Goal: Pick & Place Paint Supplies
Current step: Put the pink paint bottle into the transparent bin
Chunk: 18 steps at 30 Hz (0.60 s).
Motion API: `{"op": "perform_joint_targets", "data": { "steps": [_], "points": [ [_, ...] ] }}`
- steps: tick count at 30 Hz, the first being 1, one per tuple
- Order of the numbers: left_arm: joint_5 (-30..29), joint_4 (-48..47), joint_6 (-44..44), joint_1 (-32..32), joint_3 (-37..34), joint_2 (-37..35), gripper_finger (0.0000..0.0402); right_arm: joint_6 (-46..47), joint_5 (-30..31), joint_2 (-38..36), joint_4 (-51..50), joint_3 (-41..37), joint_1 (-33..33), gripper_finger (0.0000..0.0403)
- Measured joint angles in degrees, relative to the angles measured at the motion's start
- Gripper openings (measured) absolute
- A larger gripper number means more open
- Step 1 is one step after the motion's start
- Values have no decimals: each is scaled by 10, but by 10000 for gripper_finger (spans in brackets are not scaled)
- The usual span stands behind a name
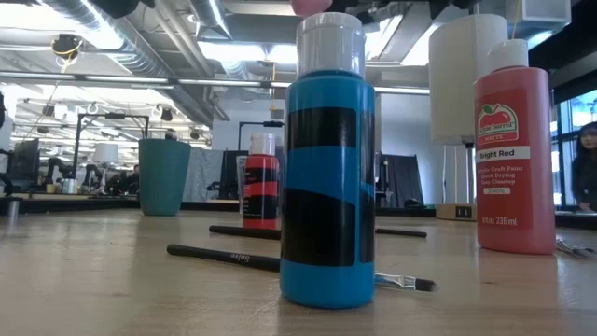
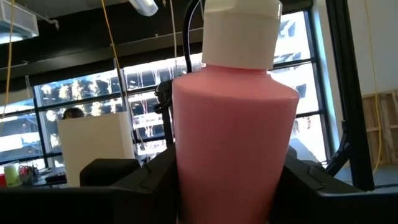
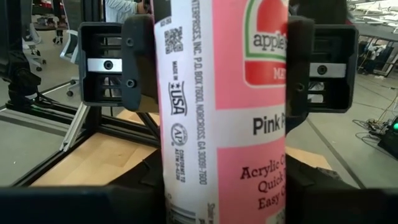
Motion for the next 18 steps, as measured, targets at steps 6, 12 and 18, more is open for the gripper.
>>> {"op": "perform_joint_targets", "data": {
  "steps": [6,12,18],
  "points": [
    [-1,-21,-2,0,1,0,173,8,22,0,-23,0,3,206],
    [-3,-43,1,0,1,-2,170,26,84,0,-50,0,14,266],
    [-50,-78,3,-2,1,-17,170,58,102,-13,-138,0,21,308]
  ]
}}
